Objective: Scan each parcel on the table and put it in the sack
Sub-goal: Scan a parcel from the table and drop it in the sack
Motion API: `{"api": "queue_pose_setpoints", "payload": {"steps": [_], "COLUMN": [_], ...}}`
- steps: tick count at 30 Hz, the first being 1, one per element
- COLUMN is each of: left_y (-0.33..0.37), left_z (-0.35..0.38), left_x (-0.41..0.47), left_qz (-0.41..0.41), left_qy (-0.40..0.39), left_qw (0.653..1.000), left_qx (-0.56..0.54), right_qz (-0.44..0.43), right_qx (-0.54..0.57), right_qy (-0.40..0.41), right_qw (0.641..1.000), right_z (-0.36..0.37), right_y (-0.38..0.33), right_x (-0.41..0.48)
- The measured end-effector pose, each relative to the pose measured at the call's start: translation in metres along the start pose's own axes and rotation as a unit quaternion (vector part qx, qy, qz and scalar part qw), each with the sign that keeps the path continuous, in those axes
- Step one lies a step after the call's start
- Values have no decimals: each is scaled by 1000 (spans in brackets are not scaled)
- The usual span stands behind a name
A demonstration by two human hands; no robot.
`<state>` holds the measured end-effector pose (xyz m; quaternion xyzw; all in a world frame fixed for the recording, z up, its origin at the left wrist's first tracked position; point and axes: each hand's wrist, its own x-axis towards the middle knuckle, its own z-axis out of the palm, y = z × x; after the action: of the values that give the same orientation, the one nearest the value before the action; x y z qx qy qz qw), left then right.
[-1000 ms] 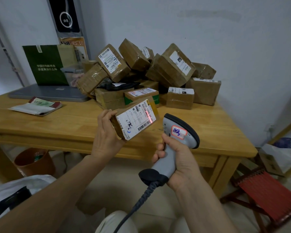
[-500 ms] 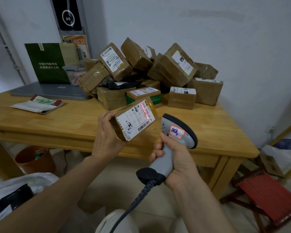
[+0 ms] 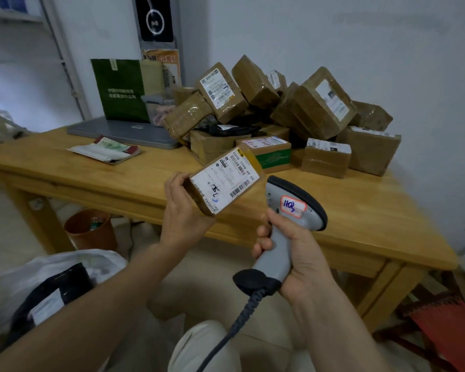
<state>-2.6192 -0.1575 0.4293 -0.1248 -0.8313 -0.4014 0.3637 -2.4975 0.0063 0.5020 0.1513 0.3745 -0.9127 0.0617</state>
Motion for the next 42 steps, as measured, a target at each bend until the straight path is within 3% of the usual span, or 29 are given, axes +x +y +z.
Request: {"api": "queue_pose_setpoints", "payload": {"steps": [5,9,16,20,24,27,32,35,38,42], "left_y": [-53,-112,-196,-228,-245,-237,-199,-161,-122,-73], "left_z": [-70,-141,-222,-228,-212,-181,-127,-97,-63,-15], "left_x": [-32,-83,-173,-193,-196,-186,-130,-78,-22,49], "left_qz": [-200,-345,-532,-647,-757,-758,-561,-447,-341,-254], "left_qy": [130,242,326,309,199,60,-36,-49,-91,-133], "left_qw": [969,906,777,686,621,645,816,887,934,958], "left_qx": [-68,-35,86,125,30,75,138,101,56,25], "right_qz": [64,115,194,220,244,245,216,174,117,53], "right_qx": [-61,-97,-116,-119,-161,-170,-174,-172,-152,-123], "right_qy": [-80,-113,-117,-130,-108,-106,-91,-79,-65,-42], "right_qw": [993,982,967,959,950,949,956,966,979,990], "right_z": [19,39,63,69,77,81,84,82,75,62], "right_y": [38,73,126,148,164,170,155,129,94,42], "right_x": [7,12,32,47,59,65,65,65,68,77]}}
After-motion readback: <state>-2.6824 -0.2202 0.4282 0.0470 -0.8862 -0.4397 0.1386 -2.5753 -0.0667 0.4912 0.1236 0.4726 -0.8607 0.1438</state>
